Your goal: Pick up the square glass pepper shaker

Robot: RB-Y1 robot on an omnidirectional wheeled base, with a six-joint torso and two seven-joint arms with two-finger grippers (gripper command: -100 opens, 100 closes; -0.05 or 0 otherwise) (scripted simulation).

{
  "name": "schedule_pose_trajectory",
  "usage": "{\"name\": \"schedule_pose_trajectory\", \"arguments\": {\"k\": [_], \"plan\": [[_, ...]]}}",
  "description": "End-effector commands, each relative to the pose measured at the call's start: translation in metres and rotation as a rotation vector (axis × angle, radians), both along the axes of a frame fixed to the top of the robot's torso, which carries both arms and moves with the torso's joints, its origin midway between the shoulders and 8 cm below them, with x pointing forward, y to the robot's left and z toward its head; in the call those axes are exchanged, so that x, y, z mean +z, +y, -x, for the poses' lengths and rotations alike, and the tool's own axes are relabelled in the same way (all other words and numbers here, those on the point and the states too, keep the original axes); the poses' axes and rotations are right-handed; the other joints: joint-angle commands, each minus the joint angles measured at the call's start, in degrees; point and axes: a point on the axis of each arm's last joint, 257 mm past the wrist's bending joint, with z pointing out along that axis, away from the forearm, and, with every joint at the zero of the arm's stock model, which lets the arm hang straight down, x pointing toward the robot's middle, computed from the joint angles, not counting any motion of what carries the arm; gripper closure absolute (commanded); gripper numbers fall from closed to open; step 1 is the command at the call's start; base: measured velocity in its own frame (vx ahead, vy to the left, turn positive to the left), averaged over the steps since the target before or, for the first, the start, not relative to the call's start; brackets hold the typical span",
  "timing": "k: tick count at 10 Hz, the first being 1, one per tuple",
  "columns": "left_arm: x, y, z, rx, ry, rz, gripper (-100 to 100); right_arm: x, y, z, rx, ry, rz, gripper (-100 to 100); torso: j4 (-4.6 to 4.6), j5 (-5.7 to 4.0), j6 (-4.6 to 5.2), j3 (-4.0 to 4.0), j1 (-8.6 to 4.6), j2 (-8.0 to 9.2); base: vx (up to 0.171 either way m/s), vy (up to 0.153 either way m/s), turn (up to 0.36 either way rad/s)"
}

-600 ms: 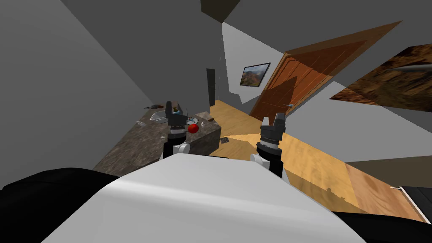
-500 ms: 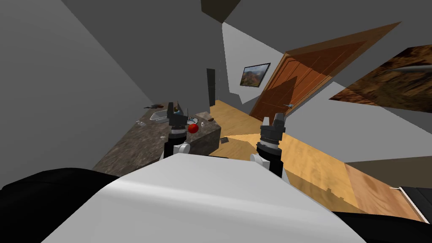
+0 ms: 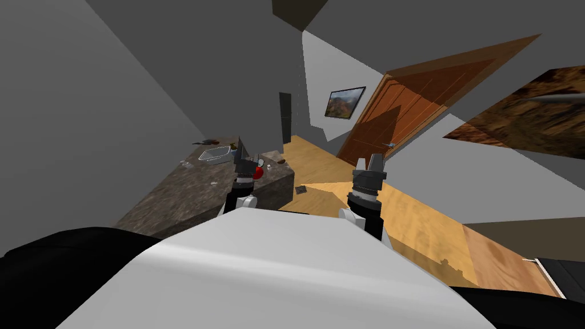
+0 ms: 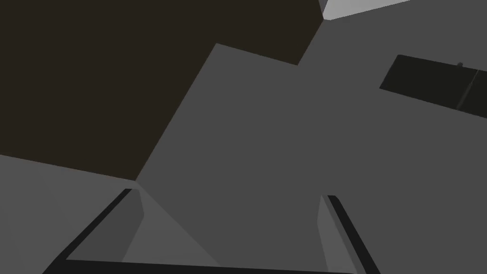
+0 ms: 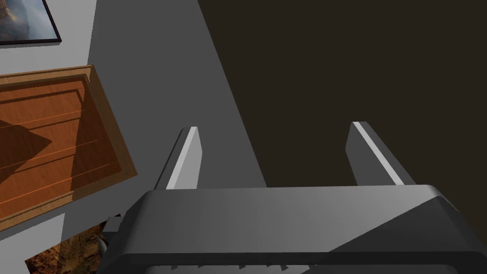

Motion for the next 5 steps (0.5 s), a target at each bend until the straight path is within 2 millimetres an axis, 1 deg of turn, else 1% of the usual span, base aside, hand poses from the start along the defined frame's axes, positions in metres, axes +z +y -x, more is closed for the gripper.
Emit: {"name": "schedule_pose_trajectory", "arguments": {"k": [1, 2, 5], "plan": [[-0.021, 0.007, -0.007, -0.022, 0.05, 0.044, -100, 0.0, 0.0, 0.0, 0.0, 0.0, 0.0, 0, 0.0, 0.0, 0.0, 0.0, 0.0, 0.0, -0.019, -0.234, 0.048], [-0.032, 0.01, -0.01, -0.03, 0.074, 0.067, -100, 0.0, 0.0, 0.0, 0.0, 0.0, 0.0, 0, 0.01, -0.03, 0.0, 0.03, -0.06, 0.05, -0.023, -0.188, 0.031], [-0.066, 0.022, -0.018, -0.052, 0.147, 0.141, -100, 0.0, 0.0, 0.0, 0.0, 0.0, 0.0, 0, 0.01, 0.02, 0.0, 0.02, 0.16, 0.02, -0.004, -0.163, 0.029]]}}
